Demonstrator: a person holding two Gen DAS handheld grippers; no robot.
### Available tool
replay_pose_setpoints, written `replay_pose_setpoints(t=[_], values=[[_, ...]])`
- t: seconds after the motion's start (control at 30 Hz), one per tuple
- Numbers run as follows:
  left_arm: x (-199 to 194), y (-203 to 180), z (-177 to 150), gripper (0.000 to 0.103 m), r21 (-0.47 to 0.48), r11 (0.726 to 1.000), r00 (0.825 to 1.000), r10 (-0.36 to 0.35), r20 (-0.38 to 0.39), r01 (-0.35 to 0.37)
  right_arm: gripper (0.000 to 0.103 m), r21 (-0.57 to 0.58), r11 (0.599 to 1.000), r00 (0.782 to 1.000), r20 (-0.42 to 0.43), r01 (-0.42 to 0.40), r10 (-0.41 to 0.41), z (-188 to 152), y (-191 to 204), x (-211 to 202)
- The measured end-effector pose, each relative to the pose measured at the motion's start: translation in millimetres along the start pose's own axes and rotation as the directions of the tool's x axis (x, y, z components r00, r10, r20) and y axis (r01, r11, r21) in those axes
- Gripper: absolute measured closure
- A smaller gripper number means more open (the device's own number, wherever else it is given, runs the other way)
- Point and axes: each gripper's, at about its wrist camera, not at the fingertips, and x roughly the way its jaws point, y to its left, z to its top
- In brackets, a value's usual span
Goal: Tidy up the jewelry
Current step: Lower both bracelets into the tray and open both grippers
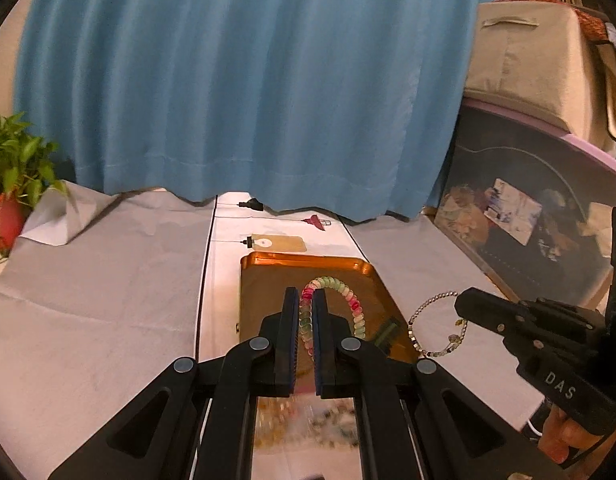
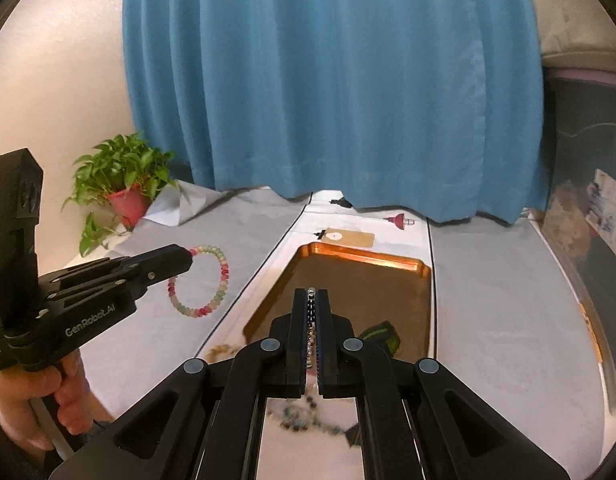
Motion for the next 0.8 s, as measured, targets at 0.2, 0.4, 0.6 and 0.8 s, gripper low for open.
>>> replay_pose_setpoints(t=[0.2,0.4,0.6,0.8], values=[[66.7,17.9,4.9,0.099,-0.058,0.998,0.999,-0.033,-0.032,0.031,0.100,-0.003,1.000,0.998,-0.056,-0.013,0.013,1.4,-14.9,62.8],[143.8,27.7,-17.1,0.099,-0.004,0.999,0.983,0.051,-0.178,-0.053,0.100,0.025,0.999,0.992,-0.122,-0.032,0.035,-21.7,-24.6,122.2],[170.5,30.7,-37.1,0.099,0.029,0.993,0.967,0.119,-0.226,-0.115,0.100,0.026,0.999,0.980,-0.194,-0.038,0.042,-50.2,-26.1,166.1],[177.7,28.3,-38.7,0.099,0.060,0.989,0.960,0.145,-0.240,-0.135,0.100,0.014,1.000,0.978,-0.207,-0.019,0.021,-56.5,-29.6,183.2]])
